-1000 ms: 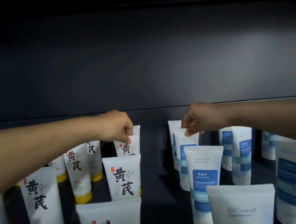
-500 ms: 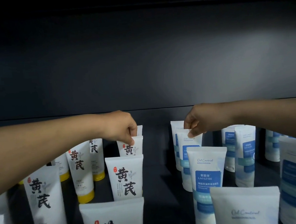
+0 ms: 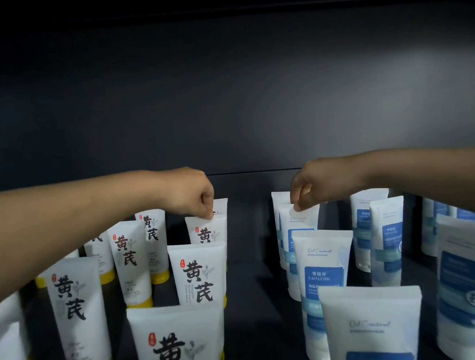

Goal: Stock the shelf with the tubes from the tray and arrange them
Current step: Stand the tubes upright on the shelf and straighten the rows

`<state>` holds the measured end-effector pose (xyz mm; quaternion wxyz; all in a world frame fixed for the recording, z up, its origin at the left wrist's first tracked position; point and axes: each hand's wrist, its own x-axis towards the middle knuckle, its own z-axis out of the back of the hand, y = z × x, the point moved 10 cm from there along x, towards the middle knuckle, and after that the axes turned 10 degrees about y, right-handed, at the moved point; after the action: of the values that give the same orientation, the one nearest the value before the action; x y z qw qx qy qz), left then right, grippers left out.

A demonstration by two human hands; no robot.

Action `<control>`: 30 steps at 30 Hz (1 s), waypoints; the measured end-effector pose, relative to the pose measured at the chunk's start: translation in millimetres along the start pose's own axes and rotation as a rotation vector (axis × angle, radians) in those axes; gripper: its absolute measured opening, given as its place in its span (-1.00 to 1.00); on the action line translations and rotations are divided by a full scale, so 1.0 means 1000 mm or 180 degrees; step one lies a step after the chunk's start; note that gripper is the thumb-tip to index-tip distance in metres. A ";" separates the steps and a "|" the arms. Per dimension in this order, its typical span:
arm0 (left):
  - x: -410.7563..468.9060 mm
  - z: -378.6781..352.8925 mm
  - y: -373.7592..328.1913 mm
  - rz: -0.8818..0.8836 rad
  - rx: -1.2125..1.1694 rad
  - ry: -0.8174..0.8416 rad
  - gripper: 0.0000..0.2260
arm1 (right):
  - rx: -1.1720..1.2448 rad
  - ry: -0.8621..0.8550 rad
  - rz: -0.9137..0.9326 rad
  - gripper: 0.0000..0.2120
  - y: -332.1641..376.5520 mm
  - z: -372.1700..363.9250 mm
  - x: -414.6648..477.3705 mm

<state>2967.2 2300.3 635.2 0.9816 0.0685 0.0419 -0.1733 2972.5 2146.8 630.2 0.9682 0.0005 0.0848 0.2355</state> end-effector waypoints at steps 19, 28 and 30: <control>-0.128 0.108 -0.050 0.0465 0.0075 -0.1299 -0.66 | -0.1036 -0.0804 -0.0689 -0.52 0.049 0.062 -0.108; -0.205 0.074 -0.103 0.0141 -0.0292 -0.1550 -0.66 | -0.0862 -0.1204 -0.0995 -0.58 0.072 0.028 -0.212; -0.219 0.060 -0.119 0.0038 -0.0311 -0.1472 -0.65 | -0.0893 -0.1288 -0.1021 -0.62 0.082 0.017 -0.235</control>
<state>2724.4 2253.9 703.5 0.9682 -0.0204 -0.1761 -0.1764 2732.5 2113.3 688.7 0.9809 -0.0999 -0.1444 0.0840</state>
